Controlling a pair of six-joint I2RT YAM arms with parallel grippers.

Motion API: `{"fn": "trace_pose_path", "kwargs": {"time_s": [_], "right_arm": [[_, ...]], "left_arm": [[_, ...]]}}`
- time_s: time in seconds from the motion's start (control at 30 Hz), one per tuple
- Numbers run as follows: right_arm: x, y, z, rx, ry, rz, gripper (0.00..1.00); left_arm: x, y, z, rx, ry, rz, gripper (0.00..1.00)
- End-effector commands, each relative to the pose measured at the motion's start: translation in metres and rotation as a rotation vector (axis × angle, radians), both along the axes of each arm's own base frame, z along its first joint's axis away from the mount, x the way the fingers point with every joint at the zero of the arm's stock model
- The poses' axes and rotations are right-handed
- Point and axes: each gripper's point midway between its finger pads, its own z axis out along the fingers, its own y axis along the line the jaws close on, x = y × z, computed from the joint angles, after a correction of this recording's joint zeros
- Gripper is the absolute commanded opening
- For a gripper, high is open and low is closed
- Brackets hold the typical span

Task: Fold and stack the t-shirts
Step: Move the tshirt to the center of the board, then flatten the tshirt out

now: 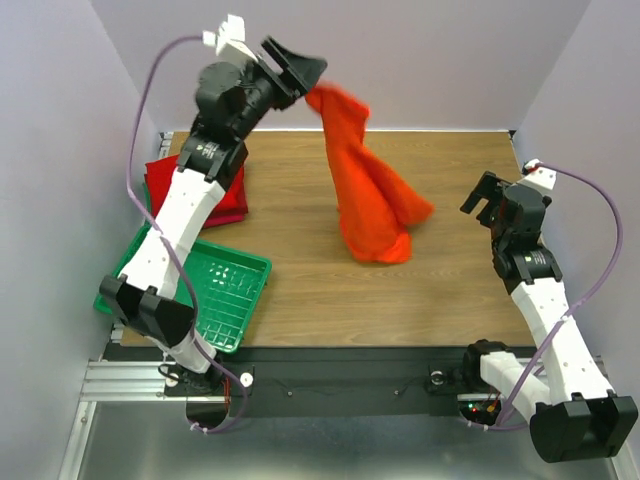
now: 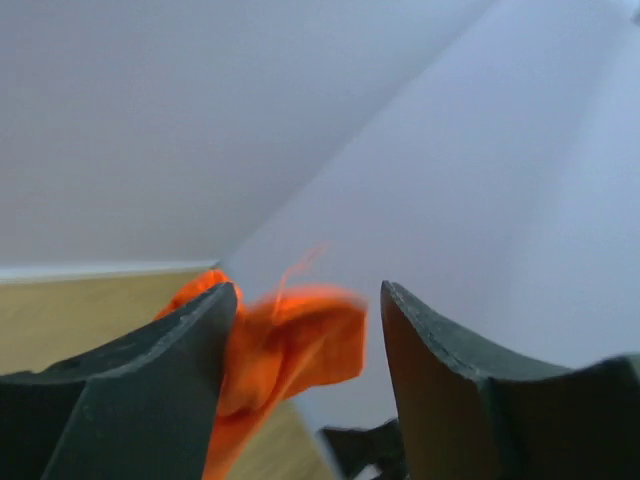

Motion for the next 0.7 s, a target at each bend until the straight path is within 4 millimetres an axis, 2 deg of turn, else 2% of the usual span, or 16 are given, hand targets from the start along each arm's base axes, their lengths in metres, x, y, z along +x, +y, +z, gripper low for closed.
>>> {"fn": "trace_pose_path", "kwargs": {"time_s": [0.0, 0.07, 0.1, 0.17, 0.2, 0.23, 0.37, 0.5, 0.6, 0.63, 0.67], "right_arm": [[-0.005, -0.001, -0.003, -0.032, 0.012, 0.013, 1.00], [-0.006, 0.004, -0.013, -0.032, 0.042, 0.044, 1.00], [-0.005, 0.010, -0.018, -0.029, 0.056, 0.086, 1.00], [-0.005, 0.020, -0.033, -0.021, 0.095, 0.144, 1.00], [-0.004, 0.024, -0.034, -0.012, 0.097, 0.169, 1.00], [-0.004, 0.031, -0.045, 0.007, 0.122, 0.199, 0.99], [-0.002, 0.036, -0.089, 0.064, 0.235, 0.194, 0.99], [0.005, 0.038, -0.120, 0.109, 0.331, 0.172, 0.99], [0.013, 0.037, -0.134, 0.128, 0.375, 0.145, 0.99], [0.015, 0.040, -0.148, 0.141, 0.417, 0.145, 0.99], [0.019, 0.039, -0.150, 0.150, 0.420, 0.137, 0.99]], "left_arm": [[0.057, 0.049, -0.160, 0.290, 0.404, 0.374, 0.85], [0.060, 0.058, -0.204, 0.401, 0.487, 0.419, 0.86], [0.059, 0.063, -0.238, 0.475, 0.550, 0.432, 0.86], [0.054, 0.066, -0.266, 0.522, 0.605, 0.431, 0.86], [0.051, 0.066, -0.275, 0.538, 0.617, 0.424, 0.86], [0.046, 0.066, -0.289, 0.566, 0.638, 0.418, 0.86], [0.039, 0.048, -0.301, 0.632, 0.606, 0.357, 0.86], [0.035, 0.004, -0.308, 0.723, 0.538, 0.265, 0.86], [0.043, -0.027, -0.319, 0.794, 0.509, 0.207, 0.86], [0.048, -0.043, -0.324, 0.809, 0.500, 0.179, 0.86], [0.048, -0.051, -0.328, 0.830, 0.494, 0.159, 0.86]]}}
